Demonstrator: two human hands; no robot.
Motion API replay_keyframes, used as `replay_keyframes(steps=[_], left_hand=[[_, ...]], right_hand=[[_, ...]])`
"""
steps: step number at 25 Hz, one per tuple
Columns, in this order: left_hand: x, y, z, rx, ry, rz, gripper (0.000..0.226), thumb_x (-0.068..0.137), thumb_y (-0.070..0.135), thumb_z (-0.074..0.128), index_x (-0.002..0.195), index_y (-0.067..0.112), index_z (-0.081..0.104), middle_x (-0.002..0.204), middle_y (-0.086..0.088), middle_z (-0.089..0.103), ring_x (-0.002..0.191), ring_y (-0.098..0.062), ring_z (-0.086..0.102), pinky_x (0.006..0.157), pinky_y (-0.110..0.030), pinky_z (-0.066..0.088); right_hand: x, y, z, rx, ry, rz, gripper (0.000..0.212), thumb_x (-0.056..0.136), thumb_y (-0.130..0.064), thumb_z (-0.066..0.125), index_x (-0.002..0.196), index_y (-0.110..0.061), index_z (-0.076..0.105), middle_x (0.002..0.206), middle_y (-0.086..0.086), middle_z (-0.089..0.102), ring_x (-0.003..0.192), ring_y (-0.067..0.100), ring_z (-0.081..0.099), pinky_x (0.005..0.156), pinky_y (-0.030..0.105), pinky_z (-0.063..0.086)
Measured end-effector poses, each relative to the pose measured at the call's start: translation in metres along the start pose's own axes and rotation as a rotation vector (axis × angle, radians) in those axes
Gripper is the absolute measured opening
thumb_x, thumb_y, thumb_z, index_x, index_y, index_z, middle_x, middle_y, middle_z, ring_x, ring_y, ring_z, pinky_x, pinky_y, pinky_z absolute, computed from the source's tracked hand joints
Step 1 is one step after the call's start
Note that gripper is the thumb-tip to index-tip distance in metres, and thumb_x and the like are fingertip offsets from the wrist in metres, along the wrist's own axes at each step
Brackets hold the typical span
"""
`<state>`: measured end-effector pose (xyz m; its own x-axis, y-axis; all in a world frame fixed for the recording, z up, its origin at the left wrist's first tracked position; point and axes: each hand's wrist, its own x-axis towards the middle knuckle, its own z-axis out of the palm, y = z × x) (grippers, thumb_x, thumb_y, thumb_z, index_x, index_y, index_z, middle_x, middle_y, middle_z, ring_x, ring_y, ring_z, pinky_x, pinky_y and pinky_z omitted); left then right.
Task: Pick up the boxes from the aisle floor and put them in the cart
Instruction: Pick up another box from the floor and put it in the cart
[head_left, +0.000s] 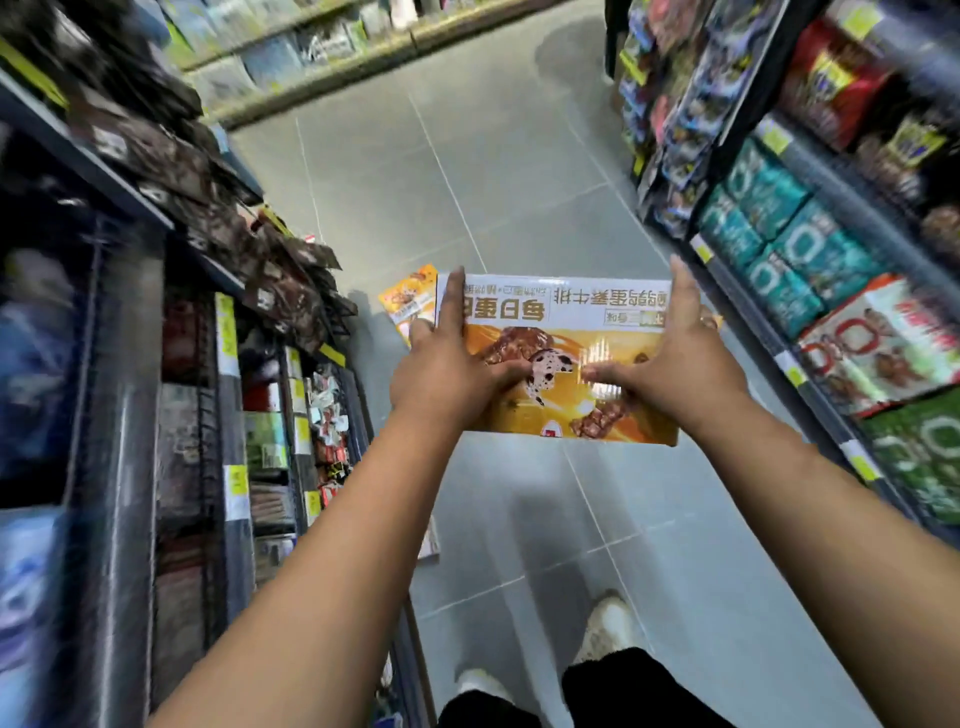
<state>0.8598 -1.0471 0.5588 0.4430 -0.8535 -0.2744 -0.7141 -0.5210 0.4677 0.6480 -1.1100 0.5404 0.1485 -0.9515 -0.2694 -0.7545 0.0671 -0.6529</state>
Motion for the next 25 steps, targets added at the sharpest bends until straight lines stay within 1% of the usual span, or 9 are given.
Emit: replay_keyframes(steps=[2,4,6,9,11,14,15,22,25], left_hand=[[-0.02,0.041,-0.038,-0.004,0.062,0.071,0.117,0.065,0.062,0.078,0.15,0.051,-0.002,0.137,-0.015,0.042,0.118,-0.036,0.055,0.093,-0.043,0.046],[-0.033,0.076,-0.066,-0.023,0.115,0.134,0.116,0.065,0.062,0.078,0.15,0.05,-0.001,0.132,-0.014,0.045,0.118,-0.036,0.055,0.095,-0.043,0.045],[-0.038,0.101,-0.08,-0.033,0.148,0.174,0.117,0.064,0.062,0.078,0.15,0.051,-0.001,0.129,-0.013,0.046,0.116,-0.035,0.055,0.096,-0.044,0.046],[-0.048,0.135,-0.091,-0.029,0.169,0.248,0.117,0.064,0.062,0.078,0.149,0.051,0.0,0.131,-0.011,0.046,0.117,-0.034,0.055,0.092,-0.041,0.045],[-0.054,0.153,-0.093,-0.028,0.143,0.295,0.116,0.064,0.062,0.079,0.149,0.051,-0.001,0.133,-0.01,0.045,0.119,-0.032,0.054,0.09,-0.038,0.044],[-0.052,0.182,-0.092,0.01,0.098,0.395,0.117,0.064,0.066,0.077,0.148,0.052,-0.003,0.133,-0.008,0.045,0.118,-0.03,0.054,0.089,-0.039,0.045],[-0.049,0.189,-0.091,0.021,0.086,0.425,0.117,0.064,0.067,0.077,0.148,0.052,-0.004,0.134,-0.007,0.045,0.118,-0.03,0.054,0.089,-0.039,0.046],[-0.042,0.249,-0.08,0.063,-0.061,0.736,0.118,0.064,0.068,0.075,0.15,0.049,-0.003,0.139,-0.007,0.045,0.12,-0.03,0.052,0.084,-0.038,0.045],[-0.052,0.271,-0.069,0.072,-0.138,0.859,0.119,0.063,0.069,0.075,0.149,0.049,-0.004,0.141,-0.01,0.042,0.119,-0.032,0.053,0.086,-0.039,0.047]], right_hand=[[-0.014,-0.021,-0.055,0.025,0.074,-0.033,0.143,0.046,-0.058,0.088,0.15,-0.041,-0.01,0.147,0.01,0.044,0.127,0.03,0.05,0.097,0.042,0.045],[-0.023,-0.032,-0.098,0.152,0.143,-0.074,0.143,0.049,-0.048,0.091,0.151,-0.039,-0.008,0.147,0.006,0.044,0.128,0.027,0.048,0.102,0.038,0.042],[-0.028,-0.034,-0.126,0.296,0.185,-0.132,0.142,0.052,-0.034,0.093,0.153,-0.032,-0.007,0.149,0.0,0.042,0.132,0.018,0.044,0.105,0.027,0.035],[-0.042,-0.033,-0.161,0.37,0.261,-0.164,0.135,0.058,-0.023,0.092,0.154,-0.027,-0.002,0.142,-0.01,0.037,0.126,0.003,0.036,0.098,0.013,0.026],[-0.055,-0.025,-0.179,0.356,0.315,-0.126,0.131,0.059,-0.026,0.092,0.154,-0.031,0.001,0.148,-0.005,0.036,0.129,0.008,0.037,0.102,0.019,0.028],[-0.072,-0.015,-0.198,0.356,0.416,-0.057,0.127,0.056,-0.034,0.092,0.148,-0.044,0.005,0.146,-0.001,0.043,0.128,0.021,0.045,0.107,0.042,0.038],[-0.076,-0.015,-0.203,0.354,0.438,-0.034,0.126,0.056,-0.035,0.092,0.147,-0.045,0.005,0.144,-0.003,0.044,0.126,0.02,0.046,0.106,0.045,0.039],[-0.123,-0.004,-0.225,0.357,0.71,0.174,0.124,0.06,-0.033,0.091,0.15,-0.039,0.006,0.146,-0.002,0.04,0.12,0.016,0.044,0.1,0.034,0.04],[-0.154,0.002,-0.23,0.348,0.814,0.281,0.124,0.059,-0.036,0.091,0.149,-0.04,0.005,0.148,-0.002,0.039,0.125,0.02,0.045,0.102,0.036,0.04]])
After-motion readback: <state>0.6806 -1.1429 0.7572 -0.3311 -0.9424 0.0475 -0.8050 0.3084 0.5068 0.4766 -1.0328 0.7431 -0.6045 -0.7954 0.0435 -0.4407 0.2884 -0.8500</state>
